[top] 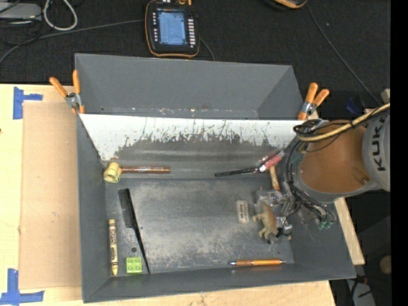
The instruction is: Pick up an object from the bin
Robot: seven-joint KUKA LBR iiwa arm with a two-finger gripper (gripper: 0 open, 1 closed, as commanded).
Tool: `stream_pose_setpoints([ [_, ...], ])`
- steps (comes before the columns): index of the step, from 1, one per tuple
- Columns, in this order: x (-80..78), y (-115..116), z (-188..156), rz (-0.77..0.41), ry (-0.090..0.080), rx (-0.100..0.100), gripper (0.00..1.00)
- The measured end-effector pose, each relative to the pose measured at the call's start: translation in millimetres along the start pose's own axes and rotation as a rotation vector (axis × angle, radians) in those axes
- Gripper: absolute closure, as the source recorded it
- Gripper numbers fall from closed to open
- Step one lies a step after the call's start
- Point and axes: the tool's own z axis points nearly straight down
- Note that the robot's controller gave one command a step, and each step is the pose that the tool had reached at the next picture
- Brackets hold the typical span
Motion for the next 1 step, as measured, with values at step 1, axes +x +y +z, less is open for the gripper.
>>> stream_pose_setpoints([
  [1,22.0,-7.5,-114.8,-0.028,0.005,-0.004,1.0],
])
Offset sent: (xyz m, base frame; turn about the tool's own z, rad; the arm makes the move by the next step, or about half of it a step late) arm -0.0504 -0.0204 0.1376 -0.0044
